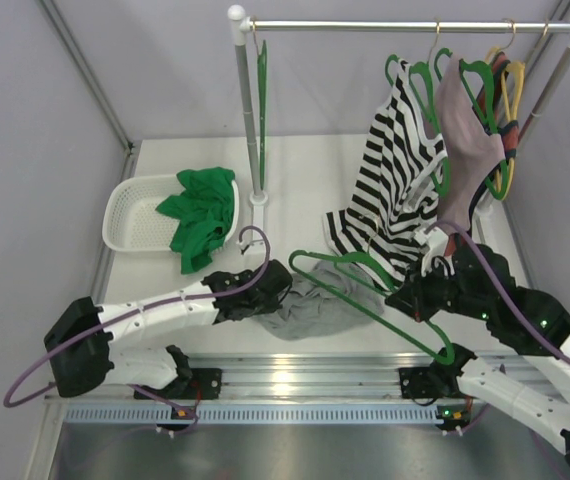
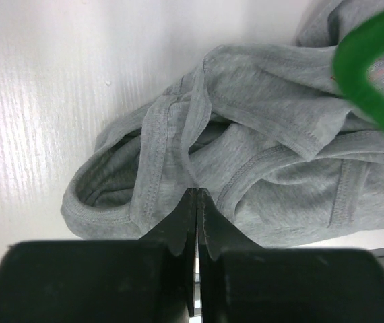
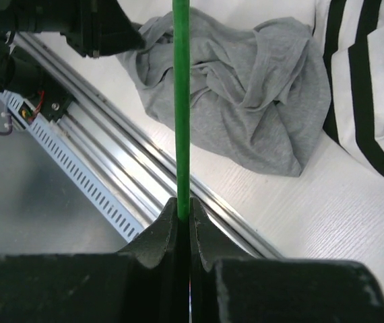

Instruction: Place the tank top on the hanger

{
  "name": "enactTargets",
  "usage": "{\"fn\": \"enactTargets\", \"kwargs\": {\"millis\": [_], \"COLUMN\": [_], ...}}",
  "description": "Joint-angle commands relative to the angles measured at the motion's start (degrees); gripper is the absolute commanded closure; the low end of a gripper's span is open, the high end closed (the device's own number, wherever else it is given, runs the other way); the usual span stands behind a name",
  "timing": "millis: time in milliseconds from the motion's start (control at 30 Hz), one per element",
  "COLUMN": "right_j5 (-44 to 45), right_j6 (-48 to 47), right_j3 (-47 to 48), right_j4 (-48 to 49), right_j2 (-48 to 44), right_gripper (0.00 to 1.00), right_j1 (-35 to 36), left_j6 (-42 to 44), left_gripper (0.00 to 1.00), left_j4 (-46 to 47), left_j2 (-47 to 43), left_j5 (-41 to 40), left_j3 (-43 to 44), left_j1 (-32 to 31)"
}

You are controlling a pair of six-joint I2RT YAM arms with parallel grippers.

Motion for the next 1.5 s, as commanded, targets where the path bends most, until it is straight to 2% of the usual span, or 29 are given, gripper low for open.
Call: {"fn": "enactTargets", "kwargs": {"millis": [0,533,1000,1467], "right_j5": [-5.2,-11.7,-13.7,-17.2], "right_j6": [-1.3,-0.2,2.1,3.8], "right_j3": [2.3,-5.4,-12.7,-22.3], "right_j4": [-1.7,3.8,17.4,30.2], "right_j2": [-0.8,-0.1,1.1,-3.4], "right_gripper": [1.0,1.0,1.0,1.0], "right_j1": [0.8,0.8,0.8,0.7], "left_j6": [1.4,4.1,7.3,9.3], "left_gripper": [1.0,1.0,1.0,1.0], "left_j4": [-2.6,-6.4,-7.1,-11.3], "left_j2": [-2.5,-5.9,-8.0,-9.6], "left_j5": [-2.8,-4.1,-1.8,-1.5], "left_j3": [3.7,7.6,9.8,13.6], "left_j1": [-0.2,-0.2,-0.3,-0.4]}}
